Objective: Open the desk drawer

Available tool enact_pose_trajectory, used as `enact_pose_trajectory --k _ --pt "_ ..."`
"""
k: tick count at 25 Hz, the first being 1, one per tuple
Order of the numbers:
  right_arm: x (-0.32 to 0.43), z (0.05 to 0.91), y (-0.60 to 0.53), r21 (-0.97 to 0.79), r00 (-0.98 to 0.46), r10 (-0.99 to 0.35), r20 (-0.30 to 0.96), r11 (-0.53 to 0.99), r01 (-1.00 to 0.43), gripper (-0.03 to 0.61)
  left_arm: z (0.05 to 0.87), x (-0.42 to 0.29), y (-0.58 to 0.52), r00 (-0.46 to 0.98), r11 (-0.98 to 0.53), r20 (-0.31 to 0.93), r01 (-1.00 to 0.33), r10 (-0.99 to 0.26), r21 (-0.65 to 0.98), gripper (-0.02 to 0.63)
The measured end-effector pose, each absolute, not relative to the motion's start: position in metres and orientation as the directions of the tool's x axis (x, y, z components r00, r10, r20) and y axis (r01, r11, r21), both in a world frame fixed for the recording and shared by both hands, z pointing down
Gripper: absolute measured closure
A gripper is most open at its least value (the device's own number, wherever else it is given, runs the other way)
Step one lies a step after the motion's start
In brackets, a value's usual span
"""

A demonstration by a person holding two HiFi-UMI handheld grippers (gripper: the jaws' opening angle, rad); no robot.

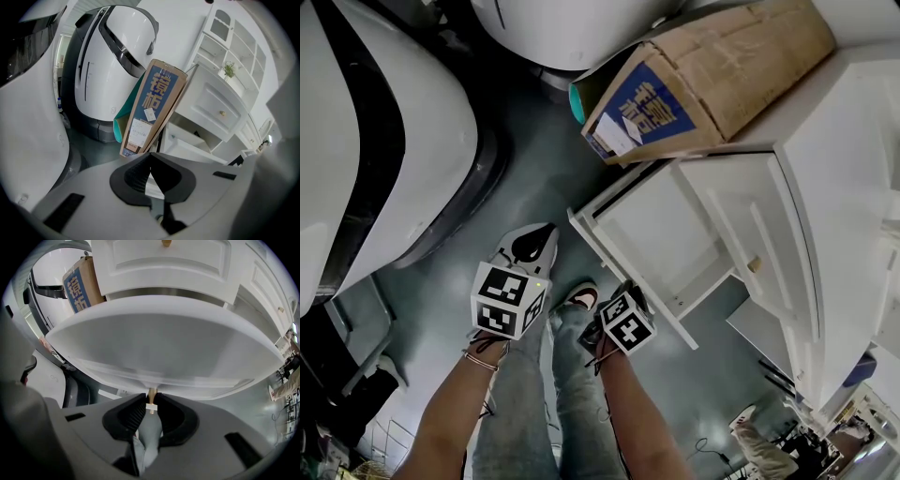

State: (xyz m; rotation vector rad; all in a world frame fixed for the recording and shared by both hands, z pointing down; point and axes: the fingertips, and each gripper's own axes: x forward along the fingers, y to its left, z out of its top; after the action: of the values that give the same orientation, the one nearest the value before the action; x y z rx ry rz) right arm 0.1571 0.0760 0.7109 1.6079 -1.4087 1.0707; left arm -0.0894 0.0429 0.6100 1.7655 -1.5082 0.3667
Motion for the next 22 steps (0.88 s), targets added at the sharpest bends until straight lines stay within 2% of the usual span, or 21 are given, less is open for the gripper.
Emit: enact_pose_trajectory --k 14,18,22 --pt "0.154 0.715 0.080 -0.018 0.026 -0.382 0.924 -0.112 -0.994 0.489 0.610 -0.076 0.033 0.273 -0.024 0.660 -0.932 -0.699 0.361 0.595" --pt "0.149 0.711 0.084 -0.030 0.004 -0.382 0.924 -0.085 -0.996 0.463 0.606 -0.076 0.030 0.273 -0.032 0.666 -0.936 -0.694 0.350 0.595" --pt "0.146 0.690 0.095 -0.055 -0.020 -0.379 0.925 -0.083 -0.995 0.463 0.597 -0.077 0.023 0.262 -0.029 0.668 -0.941 -0.697 0.338 0.595"
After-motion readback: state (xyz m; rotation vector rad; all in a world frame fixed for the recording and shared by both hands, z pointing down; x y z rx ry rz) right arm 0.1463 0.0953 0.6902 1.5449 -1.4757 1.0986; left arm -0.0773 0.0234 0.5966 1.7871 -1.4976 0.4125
